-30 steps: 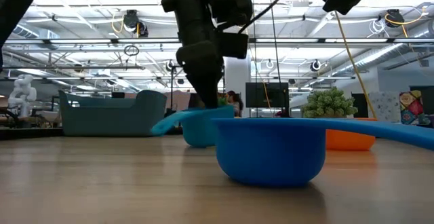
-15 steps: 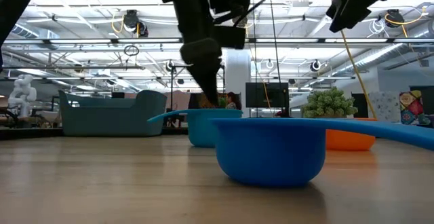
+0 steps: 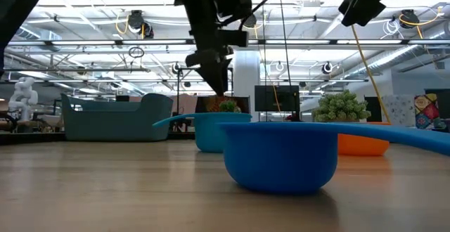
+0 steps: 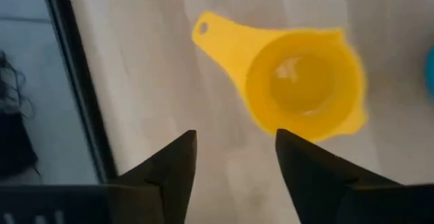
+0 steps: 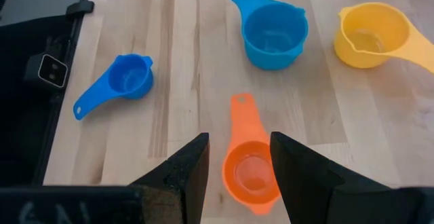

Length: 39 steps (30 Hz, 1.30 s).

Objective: Nest measuring cups in basket
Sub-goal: Stack the yellow measuring cup on top of the light blue measuring cup

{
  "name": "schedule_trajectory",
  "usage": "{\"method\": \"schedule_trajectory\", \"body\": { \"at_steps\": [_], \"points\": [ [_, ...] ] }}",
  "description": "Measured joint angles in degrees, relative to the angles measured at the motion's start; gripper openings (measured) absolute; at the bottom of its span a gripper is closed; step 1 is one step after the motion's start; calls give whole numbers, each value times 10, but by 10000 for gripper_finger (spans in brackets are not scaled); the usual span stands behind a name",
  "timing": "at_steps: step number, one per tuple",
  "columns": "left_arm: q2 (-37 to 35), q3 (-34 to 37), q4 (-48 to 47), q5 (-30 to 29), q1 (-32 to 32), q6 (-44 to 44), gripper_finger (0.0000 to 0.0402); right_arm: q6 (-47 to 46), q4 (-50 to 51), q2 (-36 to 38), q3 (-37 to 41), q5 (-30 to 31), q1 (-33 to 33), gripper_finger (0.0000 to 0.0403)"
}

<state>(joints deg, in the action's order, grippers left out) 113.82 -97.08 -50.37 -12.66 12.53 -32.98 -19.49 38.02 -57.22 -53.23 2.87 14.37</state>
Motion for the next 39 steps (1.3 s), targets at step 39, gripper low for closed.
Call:
{"method": "schedule_trajectory", "body": {
  "at_steps": [39],
  "points": [
    [81,1,65,66,14,251,174,-5,-1,1,0,1,0,151]
  ]
}}
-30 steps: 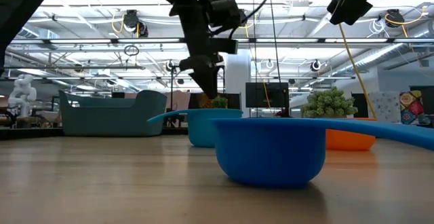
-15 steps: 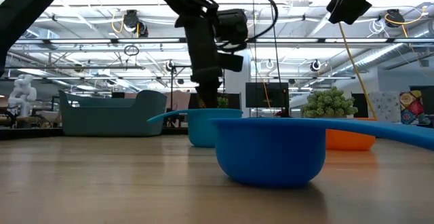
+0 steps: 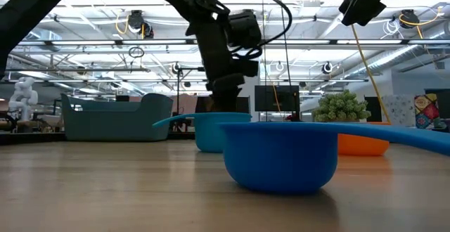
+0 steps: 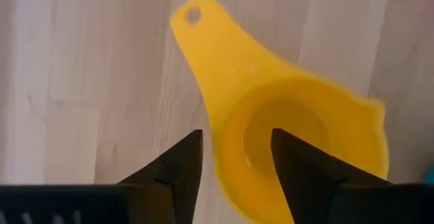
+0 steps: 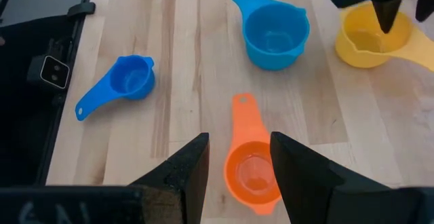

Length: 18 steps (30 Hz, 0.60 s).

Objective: Nest measuring cups in basket
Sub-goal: Stack the yellow measuring cup on top of the light blue measuring cup

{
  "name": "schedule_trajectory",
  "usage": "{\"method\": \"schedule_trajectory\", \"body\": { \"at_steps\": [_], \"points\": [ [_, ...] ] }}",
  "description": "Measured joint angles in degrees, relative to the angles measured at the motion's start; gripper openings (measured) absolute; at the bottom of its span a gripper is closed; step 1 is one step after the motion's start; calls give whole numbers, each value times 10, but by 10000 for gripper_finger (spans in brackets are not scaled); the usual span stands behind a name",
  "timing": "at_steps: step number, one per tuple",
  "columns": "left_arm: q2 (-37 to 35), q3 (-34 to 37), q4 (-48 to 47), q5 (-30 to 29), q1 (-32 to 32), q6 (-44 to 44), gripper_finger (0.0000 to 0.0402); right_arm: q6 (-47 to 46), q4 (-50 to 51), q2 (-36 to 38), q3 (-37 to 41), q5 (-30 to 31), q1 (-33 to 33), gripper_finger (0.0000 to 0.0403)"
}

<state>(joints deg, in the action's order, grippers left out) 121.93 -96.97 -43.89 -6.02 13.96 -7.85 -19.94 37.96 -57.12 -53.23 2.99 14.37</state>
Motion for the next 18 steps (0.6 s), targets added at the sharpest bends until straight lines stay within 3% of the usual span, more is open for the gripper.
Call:
{"method": "schedule_trajectory", "body": {
  "at_steps": [9,18],
  "points": [
    [-3,0,16,0,-7,-44,140,-3,0,0,0,0,0,151],
    [-4,0,-48,-5,-33,-234,109,-4,4,0,0,0,0,151]
  ]
}}
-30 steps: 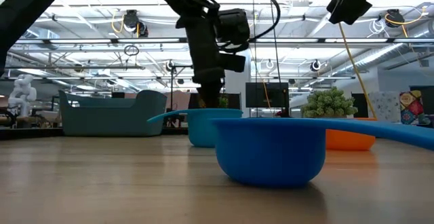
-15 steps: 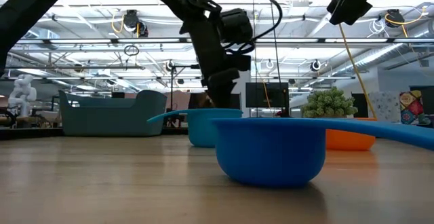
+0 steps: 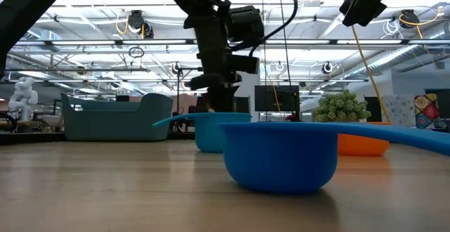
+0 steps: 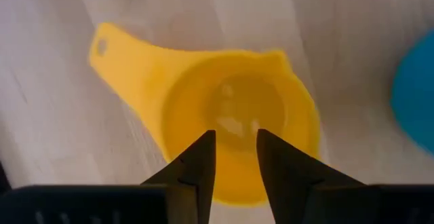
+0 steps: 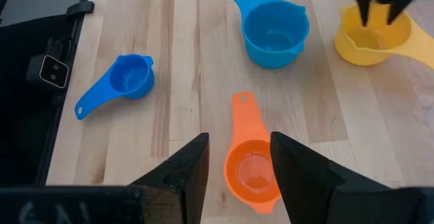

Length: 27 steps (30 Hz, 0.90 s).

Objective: Nest measuring cups in basket
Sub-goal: Stack the yellow measuring cup on top of the light blue measuring cup

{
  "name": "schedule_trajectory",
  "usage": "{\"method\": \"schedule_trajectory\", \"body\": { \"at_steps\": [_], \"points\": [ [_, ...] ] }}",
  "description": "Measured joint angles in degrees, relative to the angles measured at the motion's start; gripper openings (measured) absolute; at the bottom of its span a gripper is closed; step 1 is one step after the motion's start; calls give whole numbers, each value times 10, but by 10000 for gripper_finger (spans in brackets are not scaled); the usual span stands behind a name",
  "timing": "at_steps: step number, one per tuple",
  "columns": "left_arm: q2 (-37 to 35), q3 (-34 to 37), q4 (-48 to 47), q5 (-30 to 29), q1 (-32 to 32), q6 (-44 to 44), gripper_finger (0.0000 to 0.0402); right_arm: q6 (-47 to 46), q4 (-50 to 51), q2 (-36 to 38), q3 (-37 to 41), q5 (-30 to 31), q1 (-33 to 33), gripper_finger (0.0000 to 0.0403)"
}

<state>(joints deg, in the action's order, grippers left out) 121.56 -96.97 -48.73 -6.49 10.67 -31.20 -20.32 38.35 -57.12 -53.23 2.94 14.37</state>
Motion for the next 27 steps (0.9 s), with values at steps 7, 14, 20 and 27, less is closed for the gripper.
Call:
{"method": "schedule_trajectory", "body": {
  "at_steps": [7,14,20,27],
  "points": [
    [0,0,-18,-24,-7,-113,94,0,1,0,0,0,0,151],
    [-9,1,-22,-94,-6,-132,93,0,11,0,0,0,0,151],
    [-46,1,-21,-101,-6,-154,93,-2,9,0,0,0,0,151],
    [-53,0,-40,-97,10,-69,93,-15,9,0,0,0,2,151]
  ]
}}
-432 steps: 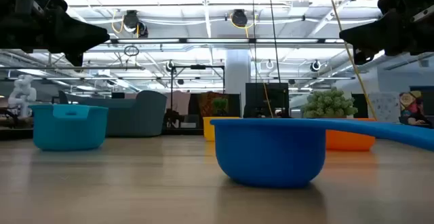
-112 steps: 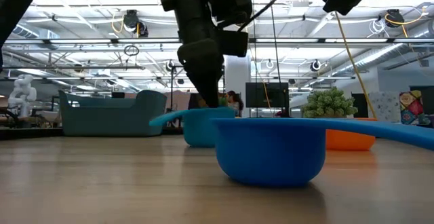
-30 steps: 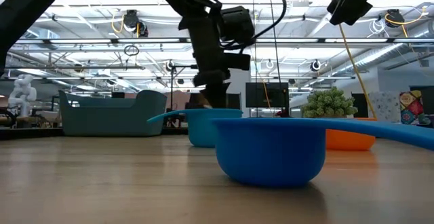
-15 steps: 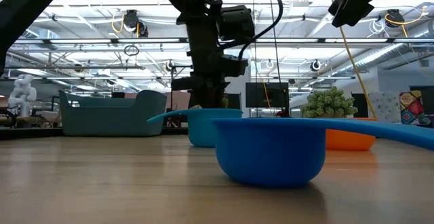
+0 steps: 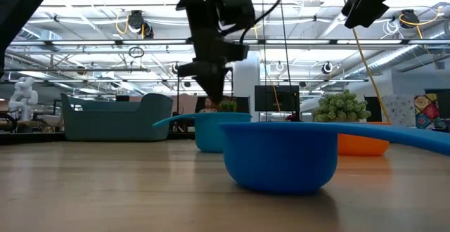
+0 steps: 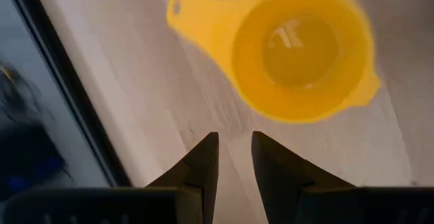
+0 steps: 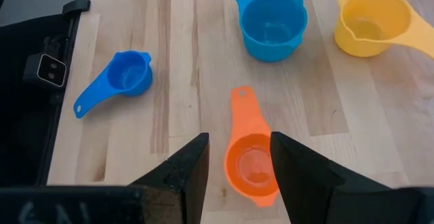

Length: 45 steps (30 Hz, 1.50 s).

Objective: Nest measuring cups in basket
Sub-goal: Stack the yellow measuring cup on top of the light blue measuring cup

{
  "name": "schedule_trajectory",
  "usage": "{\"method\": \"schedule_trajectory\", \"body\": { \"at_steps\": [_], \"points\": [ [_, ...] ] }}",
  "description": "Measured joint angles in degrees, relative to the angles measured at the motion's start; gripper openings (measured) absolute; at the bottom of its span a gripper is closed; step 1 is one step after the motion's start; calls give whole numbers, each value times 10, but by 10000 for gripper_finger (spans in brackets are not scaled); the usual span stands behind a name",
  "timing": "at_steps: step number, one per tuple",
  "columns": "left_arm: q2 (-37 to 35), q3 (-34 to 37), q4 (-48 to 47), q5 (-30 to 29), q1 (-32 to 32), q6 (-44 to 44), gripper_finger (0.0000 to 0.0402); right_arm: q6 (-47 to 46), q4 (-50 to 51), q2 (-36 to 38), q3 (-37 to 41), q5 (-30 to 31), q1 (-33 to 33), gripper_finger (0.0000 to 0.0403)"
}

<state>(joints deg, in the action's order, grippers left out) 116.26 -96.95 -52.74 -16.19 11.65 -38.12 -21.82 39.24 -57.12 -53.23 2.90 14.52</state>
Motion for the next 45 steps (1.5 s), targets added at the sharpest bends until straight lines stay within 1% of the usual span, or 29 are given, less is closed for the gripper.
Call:
{"method": "schedule_trajectory", "body": {
  "at_steps": [3,7,12,19,27,30,35,39,45],
  "points": [
    [9,0,-2,10,10,49,93,1,-1,0,0,0,6,151],
    [8,0,13,20,13,69,93,1,-5,0,0,0,6,151],
    [13,0,13,65,19,116,93,0,-9,0,0,0,6,151],
    [23,0,6,82,20,197,93,3,-11,0,0,0,6,151],
    [51,0,7,107,18,221,95,4,-13,0,0,0,6,151],
    [64,0,9,105,19,229,113,4,-13,0,0,0,6,151],
    [64,0,27,102,26,239,166,12,-13,0,0,0,6,151],
    [62,0,14,102,33,242,203,15,-13,0,0,0,6,151],
    [56,0,0,102,31,241,237,15,-13,0,0,0,6,151]
  ]
}}
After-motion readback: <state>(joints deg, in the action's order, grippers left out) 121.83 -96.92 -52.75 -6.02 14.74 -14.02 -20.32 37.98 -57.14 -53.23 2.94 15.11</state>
